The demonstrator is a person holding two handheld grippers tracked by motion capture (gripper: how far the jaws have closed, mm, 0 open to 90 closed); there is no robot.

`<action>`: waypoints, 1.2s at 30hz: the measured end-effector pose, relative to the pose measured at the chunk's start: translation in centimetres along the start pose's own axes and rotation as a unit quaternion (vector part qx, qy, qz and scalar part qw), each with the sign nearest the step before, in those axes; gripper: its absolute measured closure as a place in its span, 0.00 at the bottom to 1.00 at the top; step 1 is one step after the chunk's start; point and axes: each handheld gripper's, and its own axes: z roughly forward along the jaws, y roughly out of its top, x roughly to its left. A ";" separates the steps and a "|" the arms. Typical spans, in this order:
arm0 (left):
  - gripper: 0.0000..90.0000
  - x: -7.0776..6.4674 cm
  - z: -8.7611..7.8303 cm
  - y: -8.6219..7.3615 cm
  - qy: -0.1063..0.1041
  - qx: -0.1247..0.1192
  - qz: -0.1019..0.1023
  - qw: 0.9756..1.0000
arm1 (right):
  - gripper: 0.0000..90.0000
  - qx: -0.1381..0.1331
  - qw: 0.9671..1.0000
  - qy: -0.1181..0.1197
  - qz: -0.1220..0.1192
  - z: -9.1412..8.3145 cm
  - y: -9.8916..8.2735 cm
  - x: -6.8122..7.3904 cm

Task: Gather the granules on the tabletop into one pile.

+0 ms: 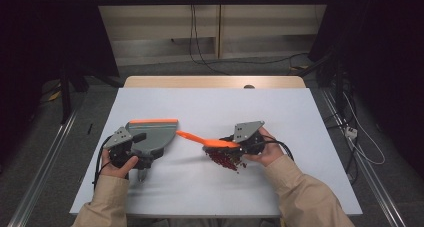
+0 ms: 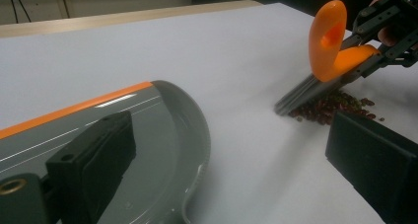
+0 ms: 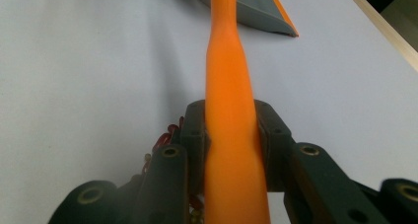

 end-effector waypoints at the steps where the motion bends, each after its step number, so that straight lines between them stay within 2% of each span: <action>1: 0.05 0.0 0.0 0.0 0.000 0.000 0.000 1.000 | 0.79 0.001 1.000 0.000 -0.002 0.0 0.0 0.0; 6: 0.05 0.0 0.0 0.0 0.000 0.000 0.000 1.000 | 0.79 -0.004 1.000 0.004 0.005 -0.2 0.1 0.1; 9: 0.05 0.0 0.0 0.0 0.000 0.001 0.001 1.000 | 0.79 -0.009 1.000 -0.005 0.009 -0.4 0.1 0.0; 14: 0.05 0.0 0.1 0.0 0.000 0.001 0.000 1.000 | 0.79 -0.047 0.998 -0.008 0.041 -1.1 0.3 -0.6; 15: 0.05 -0.1 0.1 0.0 -0.001 0.001 0.001 1.000 | 0.79 -0.049 0.998 -0.011 0.045 -1.2 0.4 -0.6; 18: 0.05 -0.1 0.1 0.0 -0.001 0.000 0.001 1.000 | 0.79 -0.053 0.997 0.001 0.065 -1.6 0.5 -0.6; 21: 0.05 0.0 0.1 0.0 -0.001 0.001 0.000 1.000 | 0.79 -0.069 0.992 0.029 0.102 -2.0 0.5 -0.3; 24: 0.05 0.0 0.1 -0.1 -0.001 0.001 -0.001 1.000 | 0.79 -0.073 0.989 0.052 0.115 -2.1 0.6 0.5; 26: 0.05 0.0 0.1 -0.1 -0.001 0.001 0.000 1.000 | 0.79 -0.083 0.985 0.074 0.133 -2.1 0.5 1.0; 28: 0.05 0.0 0.1 0.0 -0.002 0.001 0.000 1.000 | 0.79 -0.094 0.979 0.101 0.150 -2.0 0.3 1.5; 30: 0.05 0.0 0.1 -0.1 -0.001 0.001 0.000 1.000 | 0.79 -0.090 0.975 0.120 0.165 -1.8 0.0 1.7; 32: 0.05 0.0 0.1 -0.1 -0.002 0.001 -0.001 1.000 | 0.79 -0.075 0.972 0.136 0.175 -1.4 -0.4 1.7; 33: 0.05 0.0 0.1 -0.1 -0.002 0.001 0.000 1.000 | 0.79 -0.064 0.972 0.138 0.179 -1.2 -0.7 1.5; 35: 0.05 0.0 0.1 0.0 -0.002 0.000 -0.001 1.000 | 0.79 -0.050 0.975 0.134 0.169 -0.8 -1.2 1.1; 36: 0.05 0.0 0.0 0.0 -0.001 0.000 -0.001 1.000 | 0.79 -0.053 0.974 0.131 0.176 -0.7 -1.4 0.8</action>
